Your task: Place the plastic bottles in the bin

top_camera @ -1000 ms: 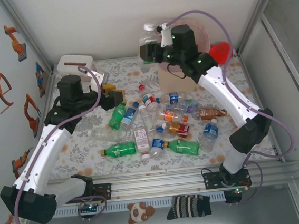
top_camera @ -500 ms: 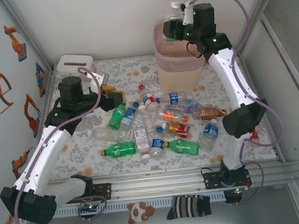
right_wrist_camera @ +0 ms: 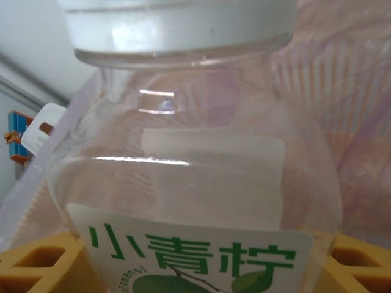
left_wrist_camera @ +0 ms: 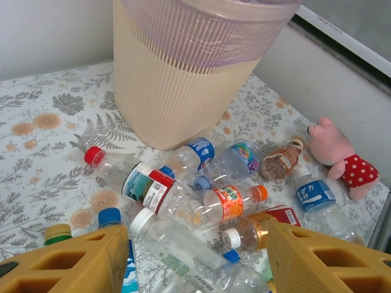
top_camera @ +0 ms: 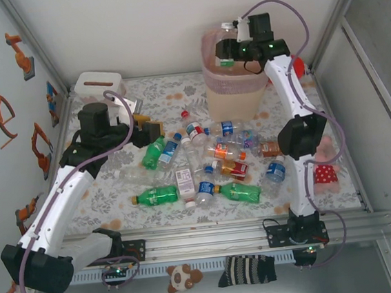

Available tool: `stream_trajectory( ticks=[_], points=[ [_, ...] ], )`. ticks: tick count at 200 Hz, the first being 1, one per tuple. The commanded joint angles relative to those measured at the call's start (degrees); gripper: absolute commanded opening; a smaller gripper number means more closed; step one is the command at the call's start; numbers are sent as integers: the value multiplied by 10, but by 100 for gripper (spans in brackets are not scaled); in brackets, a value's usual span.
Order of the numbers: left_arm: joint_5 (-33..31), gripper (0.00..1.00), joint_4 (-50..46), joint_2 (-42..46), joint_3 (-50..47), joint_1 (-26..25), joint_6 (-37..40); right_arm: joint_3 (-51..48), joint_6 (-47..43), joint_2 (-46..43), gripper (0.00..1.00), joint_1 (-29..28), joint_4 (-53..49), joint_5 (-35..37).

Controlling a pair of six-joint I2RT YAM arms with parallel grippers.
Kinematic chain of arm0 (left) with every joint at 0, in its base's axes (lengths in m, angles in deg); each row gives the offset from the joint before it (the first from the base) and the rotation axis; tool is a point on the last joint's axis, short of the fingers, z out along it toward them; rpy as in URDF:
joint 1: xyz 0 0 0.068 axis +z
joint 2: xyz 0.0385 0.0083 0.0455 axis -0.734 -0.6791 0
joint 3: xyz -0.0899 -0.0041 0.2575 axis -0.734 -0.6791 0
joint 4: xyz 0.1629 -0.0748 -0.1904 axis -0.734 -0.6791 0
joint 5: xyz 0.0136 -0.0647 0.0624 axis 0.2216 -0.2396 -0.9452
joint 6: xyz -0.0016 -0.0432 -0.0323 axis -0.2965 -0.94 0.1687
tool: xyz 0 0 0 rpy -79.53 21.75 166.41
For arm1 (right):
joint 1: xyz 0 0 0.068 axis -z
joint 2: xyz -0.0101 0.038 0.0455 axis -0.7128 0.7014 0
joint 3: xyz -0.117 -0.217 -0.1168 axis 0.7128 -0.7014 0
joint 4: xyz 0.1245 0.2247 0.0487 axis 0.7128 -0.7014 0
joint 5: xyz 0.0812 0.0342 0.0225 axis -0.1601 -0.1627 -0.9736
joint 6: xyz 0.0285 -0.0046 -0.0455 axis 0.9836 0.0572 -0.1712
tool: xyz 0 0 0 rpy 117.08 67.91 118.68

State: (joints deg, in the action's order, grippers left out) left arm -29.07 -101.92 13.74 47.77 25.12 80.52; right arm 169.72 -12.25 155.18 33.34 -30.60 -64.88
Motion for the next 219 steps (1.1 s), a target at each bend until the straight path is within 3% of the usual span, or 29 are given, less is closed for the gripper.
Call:
stream_trajectory(
  ticks=[1,109,169,219],
  points=[
    [-1,61,10,10,-10,-2,-4,24,-11,19,66,3,-25,-34],
    [6,61,-26,-4,-2,-3,2,35,-27,128,68,4,-78,-54],
    [7,61,-38,5,-7,-3,-3,40,-29,139,85,6,-91,-50],
    [4,61,-40,14,-16,-4,-5,52,-26,117,86,6,-89,-43]
  ],
)
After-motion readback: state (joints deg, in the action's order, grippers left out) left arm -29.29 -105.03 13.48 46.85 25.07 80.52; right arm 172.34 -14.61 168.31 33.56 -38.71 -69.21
